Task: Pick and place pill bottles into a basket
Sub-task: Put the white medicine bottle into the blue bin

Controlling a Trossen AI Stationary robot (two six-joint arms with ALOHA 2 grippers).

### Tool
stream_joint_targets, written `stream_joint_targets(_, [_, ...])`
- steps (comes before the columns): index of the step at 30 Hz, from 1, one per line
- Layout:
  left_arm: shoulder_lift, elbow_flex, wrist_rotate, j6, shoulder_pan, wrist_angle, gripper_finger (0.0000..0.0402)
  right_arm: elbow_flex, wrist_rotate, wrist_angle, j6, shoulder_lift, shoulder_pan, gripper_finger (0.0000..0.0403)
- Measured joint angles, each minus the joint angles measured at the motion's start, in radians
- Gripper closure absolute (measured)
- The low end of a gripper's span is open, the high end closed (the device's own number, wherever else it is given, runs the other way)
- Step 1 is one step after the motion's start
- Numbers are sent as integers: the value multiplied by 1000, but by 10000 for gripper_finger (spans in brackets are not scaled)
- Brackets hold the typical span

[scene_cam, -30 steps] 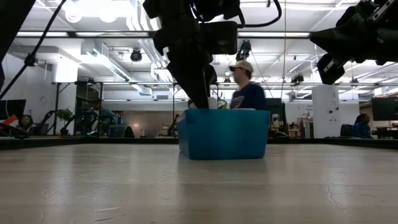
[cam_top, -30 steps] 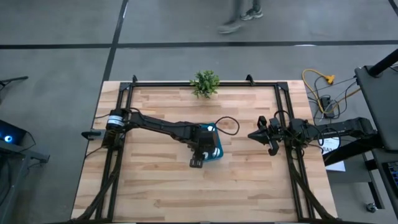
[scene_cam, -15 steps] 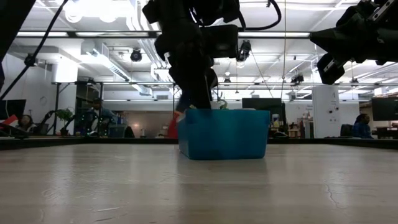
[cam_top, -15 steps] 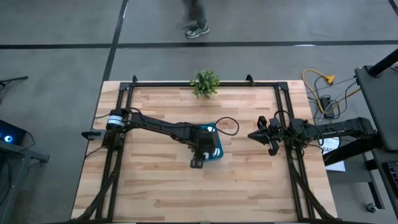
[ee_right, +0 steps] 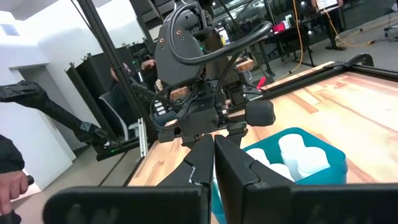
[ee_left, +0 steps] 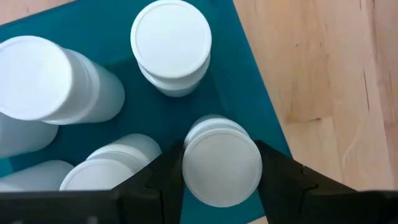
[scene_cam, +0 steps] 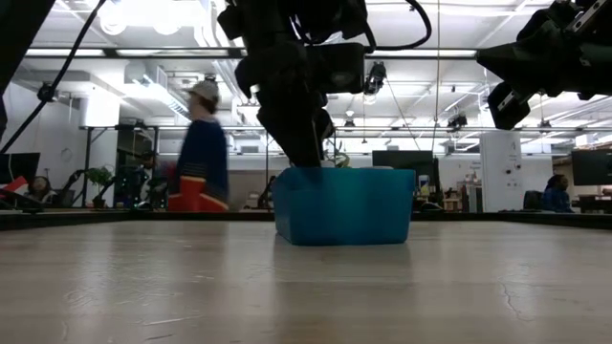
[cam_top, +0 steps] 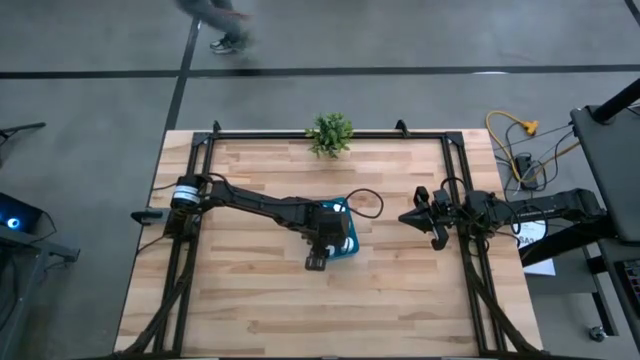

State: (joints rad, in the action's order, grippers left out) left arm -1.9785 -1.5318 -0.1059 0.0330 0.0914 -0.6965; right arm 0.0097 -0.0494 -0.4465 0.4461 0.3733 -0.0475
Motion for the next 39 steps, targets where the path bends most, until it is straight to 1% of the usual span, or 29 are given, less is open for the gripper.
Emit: stream_joint_targets(39, [0, 1, 1, 0, -2, 8, 251, 0, 0, 0, 7, 1, 0, 394])
